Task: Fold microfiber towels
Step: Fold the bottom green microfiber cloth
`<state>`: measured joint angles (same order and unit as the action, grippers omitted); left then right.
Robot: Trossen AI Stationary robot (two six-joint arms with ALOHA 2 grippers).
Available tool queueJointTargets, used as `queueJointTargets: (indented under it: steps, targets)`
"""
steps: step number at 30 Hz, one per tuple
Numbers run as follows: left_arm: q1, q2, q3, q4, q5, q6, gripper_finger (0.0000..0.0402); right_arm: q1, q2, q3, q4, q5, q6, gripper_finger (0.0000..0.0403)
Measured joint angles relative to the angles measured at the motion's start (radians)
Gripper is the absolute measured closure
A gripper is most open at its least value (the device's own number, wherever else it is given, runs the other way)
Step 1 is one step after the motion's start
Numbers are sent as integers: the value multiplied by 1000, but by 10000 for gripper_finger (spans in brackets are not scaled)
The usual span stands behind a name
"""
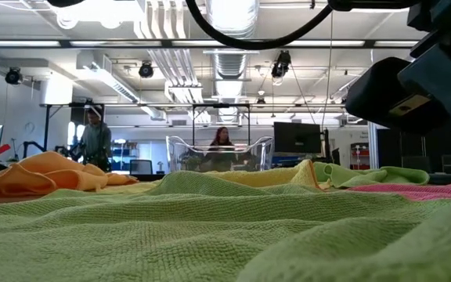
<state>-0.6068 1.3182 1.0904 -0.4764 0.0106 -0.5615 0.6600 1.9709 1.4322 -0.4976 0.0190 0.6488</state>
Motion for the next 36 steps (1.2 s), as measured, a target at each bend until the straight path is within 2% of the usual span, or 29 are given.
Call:
queueJointTargets:
  steps: [3, 7, 15, 22, 36]
  targets:
    - [-23, 8, 0, -3, -1, -35, 246, -11, 0, 0, 1, 0, 29, 394]
    - [-85, 55, -1, -3, -3, -34, 243, -33, 0, 0, 3, 1, 58, 394]
    - [-178, 253, 32, -4, -20, -35, 243, -45, 0, 0, 8, -14, 82, 394]
    - [-197, 402, 106, -3, -20, -35, 243, -46, 0, 0, 5, -17, 75, 394]
    - [-228, 594, 202, 56, -27, 23, 243, -46, 0, 0, 4, -19, 74, 394]
